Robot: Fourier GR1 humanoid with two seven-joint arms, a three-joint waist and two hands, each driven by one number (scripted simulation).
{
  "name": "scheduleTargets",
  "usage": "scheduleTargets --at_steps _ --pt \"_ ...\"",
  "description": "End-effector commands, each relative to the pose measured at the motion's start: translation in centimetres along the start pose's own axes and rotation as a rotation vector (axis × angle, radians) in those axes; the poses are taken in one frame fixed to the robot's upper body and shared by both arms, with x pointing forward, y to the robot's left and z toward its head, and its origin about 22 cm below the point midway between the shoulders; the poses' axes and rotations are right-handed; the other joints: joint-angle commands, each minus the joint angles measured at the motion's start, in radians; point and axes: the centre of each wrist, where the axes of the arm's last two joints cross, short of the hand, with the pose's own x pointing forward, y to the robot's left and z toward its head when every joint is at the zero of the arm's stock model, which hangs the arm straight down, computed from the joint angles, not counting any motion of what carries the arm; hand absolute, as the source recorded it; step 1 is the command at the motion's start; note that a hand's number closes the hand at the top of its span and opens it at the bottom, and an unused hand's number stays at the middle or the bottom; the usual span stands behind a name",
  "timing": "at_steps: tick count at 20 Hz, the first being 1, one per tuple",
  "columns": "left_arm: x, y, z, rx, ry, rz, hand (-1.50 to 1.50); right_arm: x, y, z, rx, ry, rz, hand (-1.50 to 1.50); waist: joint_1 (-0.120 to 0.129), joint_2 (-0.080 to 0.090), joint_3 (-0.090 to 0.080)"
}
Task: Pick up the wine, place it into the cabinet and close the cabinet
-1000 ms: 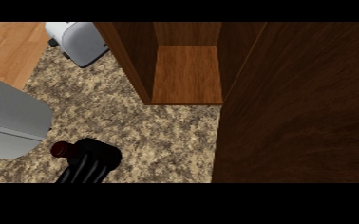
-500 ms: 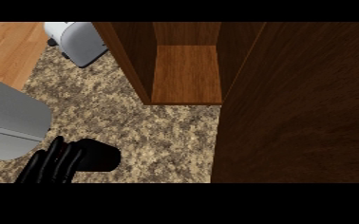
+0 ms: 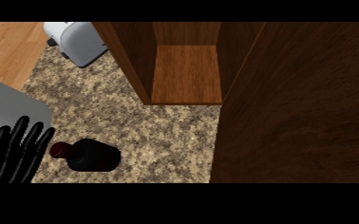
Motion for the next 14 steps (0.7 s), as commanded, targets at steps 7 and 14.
scheduleTargets --at_steps 7,14 --pt "-5.0 4.1 0.0 0.028 0.081 0.013 -1.50 2.1 -0.5 0.8 0.020 -0.025 -0.015 -1.50 -0.001 0.001 0.000" --pt "-8.5 8.1 -1.7 0.013 0.143 -0.005 -1.50 2.5 0.8 -0.5 0.034 -0.033 -0.021 -1.50 -0.002 0.001 0.000"
